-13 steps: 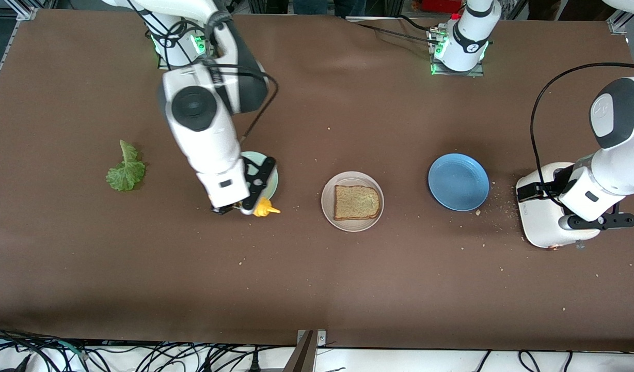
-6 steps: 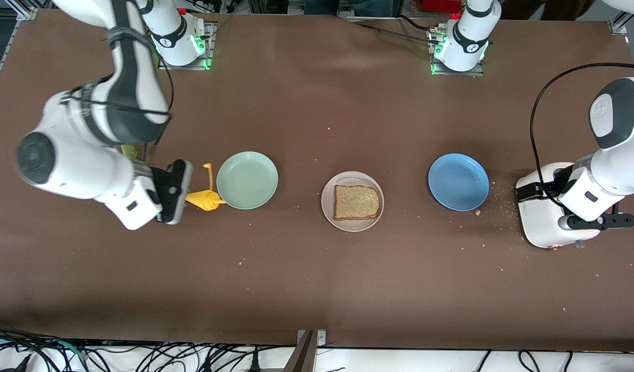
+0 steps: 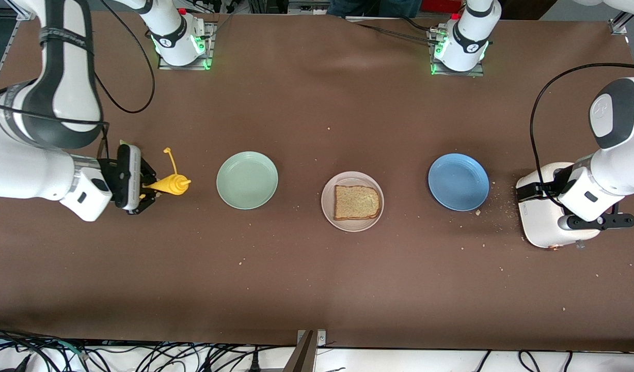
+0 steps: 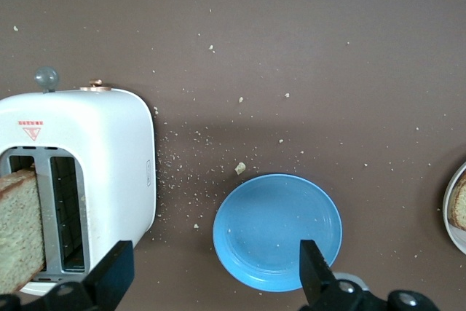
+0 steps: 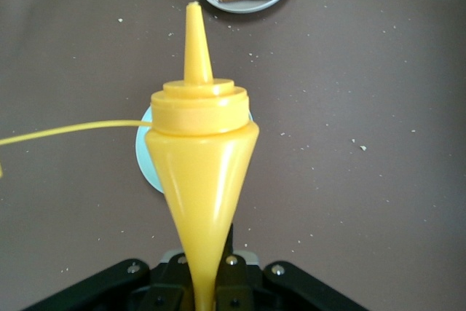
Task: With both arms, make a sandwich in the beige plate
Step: 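Carry the mustard bottle back beside the lettuce and lower it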
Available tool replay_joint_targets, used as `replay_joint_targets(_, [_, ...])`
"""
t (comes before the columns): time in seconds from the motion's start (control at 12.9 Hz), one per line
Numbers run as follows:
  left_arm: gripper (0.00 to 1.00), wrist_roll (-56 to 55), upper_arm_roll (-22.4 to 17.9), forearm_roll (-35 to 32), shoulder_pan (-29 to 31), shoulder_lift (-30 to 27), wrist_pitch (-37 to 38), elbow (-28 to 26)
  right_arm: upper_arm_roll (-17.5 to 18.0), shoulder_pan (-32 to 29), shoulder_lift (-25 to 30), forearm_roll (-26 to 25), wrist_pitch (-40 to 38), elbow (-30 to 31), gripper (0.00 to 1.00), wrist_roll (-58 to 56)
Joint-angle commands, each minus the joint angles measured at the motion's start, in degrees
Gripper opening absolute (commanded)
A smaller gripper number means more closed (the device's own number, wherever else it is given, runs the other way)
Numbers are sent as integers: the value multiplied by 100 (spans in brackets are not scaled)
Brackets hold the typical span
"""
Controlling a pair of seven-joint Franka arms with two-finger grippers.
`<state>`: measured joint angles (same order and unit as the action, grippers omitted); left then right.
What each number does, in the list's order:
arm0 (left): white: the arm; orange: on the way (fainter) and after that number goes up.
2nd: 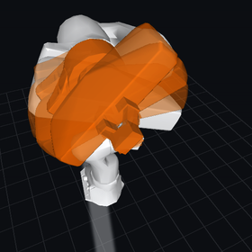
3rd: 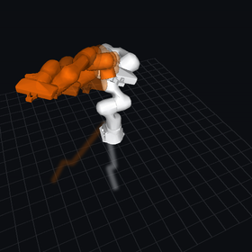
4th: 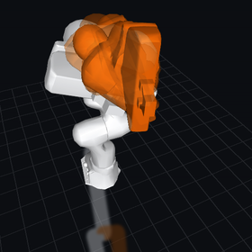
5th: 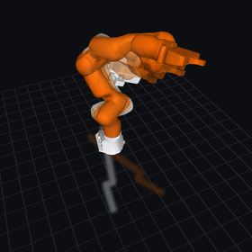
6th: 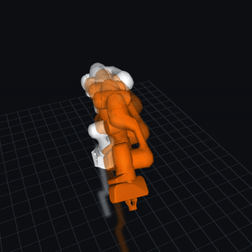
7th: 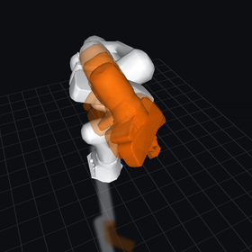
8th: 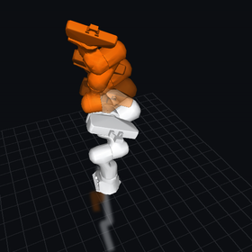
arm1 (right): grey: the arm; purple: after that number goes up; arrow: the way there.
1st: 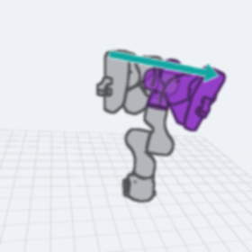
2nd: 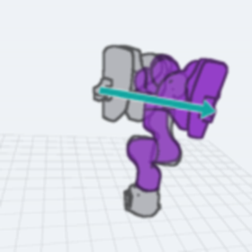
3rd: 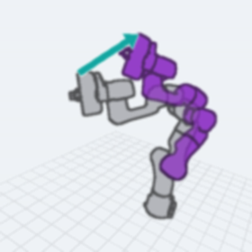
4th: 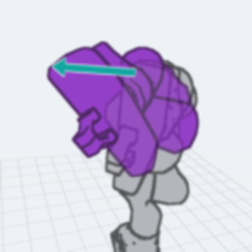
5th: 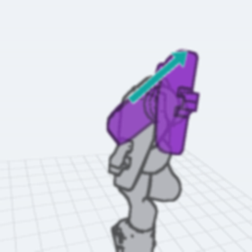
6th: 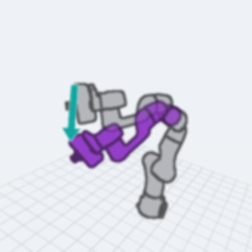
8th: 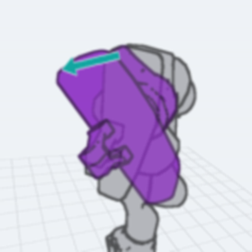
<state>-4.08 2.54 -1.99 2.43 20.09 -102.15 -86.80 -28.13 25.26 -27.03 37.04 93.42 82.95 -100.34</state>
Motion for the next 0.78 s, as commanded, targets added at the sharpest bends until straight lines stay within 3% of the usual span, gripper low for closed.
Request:
replay_joint_targets(0.0, [100, -84, 18, -205, -23, -23, 37, -4, 45, -371, 269, 679, 1, 782, 0, -713])
replay_joint_targets(0.23, [100, -85, 18, -205, -15, -23, 37, -4, 10, -688, 242, 1233, -34, 1230, 0, -1276])
replay_joint_targets(0.39, [100, -93, 18, -214, -15, -23, 37, -4, 10, -995, 181, 1926, -43, 1809, 0, -1915])
replay_joint_targets(0.7, [100, -93, 18, -214, -15, -23, 37, 5, 10, -1505, -327, 2938, -533, 2462, 0, -3102])
